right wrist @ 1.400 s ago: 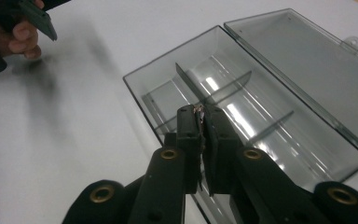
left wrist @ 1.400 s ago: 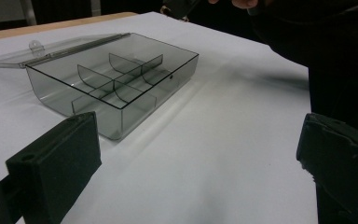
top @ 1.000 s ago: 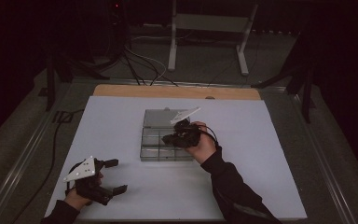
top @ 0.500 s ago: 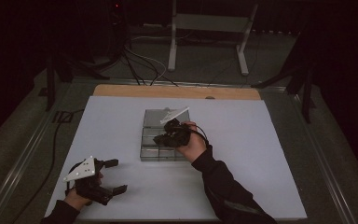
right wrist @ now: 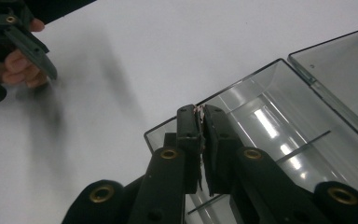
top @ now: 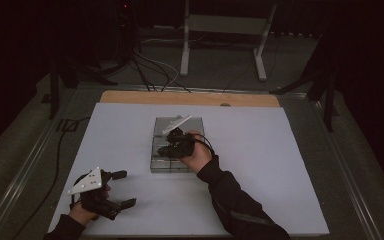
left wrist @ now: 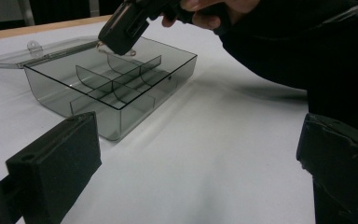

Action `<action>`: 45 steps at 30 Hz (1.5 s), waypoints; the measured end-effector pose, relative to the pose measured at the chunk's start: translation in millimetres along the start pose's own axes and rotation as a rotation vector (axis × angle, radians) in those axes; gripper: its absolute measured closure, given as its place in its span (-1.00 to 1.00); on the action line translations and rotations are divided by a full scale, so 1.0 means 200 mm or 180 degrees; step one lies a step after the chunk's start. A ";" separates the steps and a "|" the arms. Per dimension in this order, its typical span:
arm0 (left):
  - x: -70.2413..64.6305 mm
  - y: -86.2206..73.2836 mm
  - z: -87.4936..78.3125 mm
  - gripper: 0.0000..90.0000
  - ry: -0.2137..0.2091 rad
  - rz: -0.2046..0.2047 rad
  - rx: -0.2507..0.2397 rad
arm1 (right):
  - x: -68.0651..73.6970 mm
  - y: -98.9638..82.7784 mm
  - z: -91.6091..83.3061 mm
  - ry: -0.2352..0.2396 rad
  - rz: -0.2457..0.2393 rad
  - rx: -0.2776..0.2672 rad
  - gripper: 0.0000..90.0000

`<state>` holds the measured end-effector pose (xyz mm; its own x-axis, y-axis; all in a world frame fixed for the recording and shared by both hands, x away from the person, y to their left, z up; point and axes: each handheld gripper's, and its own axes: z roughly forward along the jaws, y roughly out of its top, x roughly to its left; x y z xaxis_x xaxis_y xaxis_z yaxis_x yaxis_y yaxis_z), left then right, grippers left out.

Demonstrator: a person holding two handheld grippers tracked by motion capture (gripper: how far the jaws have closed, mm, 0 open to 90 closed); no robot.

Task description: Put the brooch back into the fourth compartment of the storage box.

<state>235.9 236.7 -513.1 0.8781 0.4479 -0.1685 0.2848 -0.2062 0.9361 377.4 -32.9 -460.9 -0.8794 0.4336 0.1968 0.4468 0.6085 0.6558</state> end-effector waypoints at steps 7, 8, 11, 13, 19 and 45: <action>0.00 0.00 0.00 -0.97 -0.0006 0.0003 -0.0001 | -0.01 0.00 0.06 0.0023 0.0036 0.0083 0.88; 0.00 0.00 0.00 -0.97 -0.0006 0.0003 -0.0001 | -0.02 0.00 0.07 0.0029 0.0029 0.0098 0.88; 0.00 0.00 0.00 -0.97 -0.0007 0.0002 -0.0004 | -0.02 0.00 0.09 0.0031 0.0023 0.0126 0.87; 0.00 0.00 0.00 -0.97 -0.0008 0.0002 -0.0010 | -0.02 0.00 0.10 0.0039 0.0029 0.0127 0.73; 0.00 0.00 0.00 -0.97 -0.0010 0.0004 -0.0010 | -0.02 0.00 0.09 0.0000 0.0052 0.0086 0.32; 0.00 0.00 0.00 -0.97 -0.0014 0.0008 0.0002 | -0.08 -0.07 -0.16 0.0235 0.0147 -0.0362 -1.00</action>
<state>236.1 236.0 -513.1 0.8804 0.4436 -0.1675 0.2830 -0.2080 0.9363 380.0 -70.1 -449.6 -0.8699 0.4068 0.2790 0.4693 0.5079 0.7224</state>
